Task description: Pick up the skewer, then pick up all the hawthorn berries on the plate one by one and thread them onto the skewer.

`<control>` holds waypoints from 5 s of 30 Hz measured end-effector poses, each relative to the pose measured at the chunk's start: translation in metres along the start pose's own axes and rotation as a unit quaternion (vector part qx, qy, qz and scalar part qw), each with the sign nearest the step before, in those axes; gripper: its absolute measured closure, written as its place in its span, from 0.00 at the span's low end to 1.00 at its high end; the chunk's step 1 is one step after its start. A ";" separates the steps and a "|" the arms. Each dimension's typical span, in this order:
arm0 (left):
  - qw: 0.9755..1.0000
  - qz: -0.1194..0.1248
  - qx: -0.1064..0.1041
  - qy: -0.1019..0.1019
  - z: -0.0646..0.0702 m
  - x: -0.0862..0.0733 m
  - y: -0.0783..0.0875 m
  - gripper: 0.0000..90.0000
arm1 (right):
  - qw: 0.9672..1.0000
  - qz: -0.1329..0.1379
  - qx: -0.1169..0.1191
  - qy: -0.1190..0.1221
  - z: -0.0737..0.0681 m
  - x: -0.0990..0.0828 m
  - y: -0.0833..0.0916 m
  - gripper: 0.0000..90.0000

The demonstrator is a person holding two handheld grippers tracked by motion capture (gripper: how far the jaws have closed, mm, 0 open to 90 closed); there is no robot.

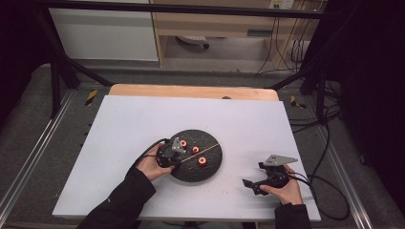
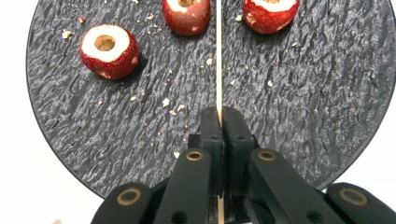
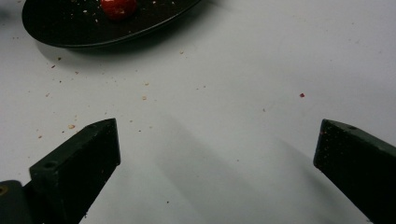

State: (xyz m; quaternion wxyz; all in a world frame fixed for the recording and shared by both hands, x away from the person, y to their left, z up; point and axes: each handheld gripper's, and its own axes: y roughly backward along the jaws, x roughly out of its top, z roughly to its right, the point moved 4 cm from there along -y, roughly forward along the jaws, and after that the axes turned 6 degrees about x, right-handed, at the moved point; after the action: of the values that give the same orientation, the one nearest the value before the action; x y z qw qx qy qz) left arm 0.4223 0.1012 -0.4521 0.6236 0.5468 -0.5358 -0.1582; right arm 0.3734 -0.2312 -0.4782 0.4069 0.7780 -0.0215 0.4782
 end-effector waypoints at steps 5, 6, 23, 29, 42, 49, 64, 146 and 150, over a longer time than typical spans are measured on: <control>1.000 0.001 0.000 -0.003 0.001 -0.002 0.004 0.98 | 1.000 -0.001 0.001 -0.002 -0.001 0.000 -0.001 0.01; 1.000 0.003 0.000 -0.002 0.001 -0.002 0.004 0.98 | 1.000 -0.001 0.001 -0.002 -0.001 0.000 -0.001 0.01; 0.997 0.062 0.007 0.041 0.004 -0.023 0.023 0.98 | 1.000 -0.003 0.000 -0.005 -0.001 -0.001 -0.002 0.01; 0.994 0.083 0.012 0.065 0.005 -0.033 0.029 0.98 | 1.000 -0.003 0.000 -0.008 -0.001 0.000 -0.003 0.01; 0.986 0.126 0.030 0.109 0.006 -0.059 0.048 0.98 | 1.000 -0.005 0.003 -0.005 -0.007 0.010 -0.009 0.01; 0.979 0.145 0.038 0.137 0.006 -0.076 0.055 0.98 | 1.000 -0.003 0.006 -0.001 -0.013 0.021 -0.015 0.01; 0.973 0.165 0.053 0.153 0.008 -0.097 0.063 0.98 | 1.000 -0.019 0.010 0.015 -0.031 0.053 -0.035 0.02; 0.971 0.171 0.050 0.156 0.011 -0.114 0.058 0.98 | 0.982 -0.170 0.055 0.056 -0.069 0.126 -0.115 0.67; 0.970 0.175 0.051 0.158 0.012 -0.113 0.059 0.98 | 0.988 -0.137 0.059 0.038 -0.070 0.134 -0.105 0.67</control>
State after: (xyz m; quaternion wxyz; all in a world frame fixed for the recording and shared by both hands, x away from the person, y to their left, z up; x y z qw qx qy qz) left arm 0.3468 0.2041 -0.4600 0.6899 0.4937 -0.5248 0.0693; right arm 0.4393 -0.0678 -0.4258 0.4226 0.7776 0.1285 0.4475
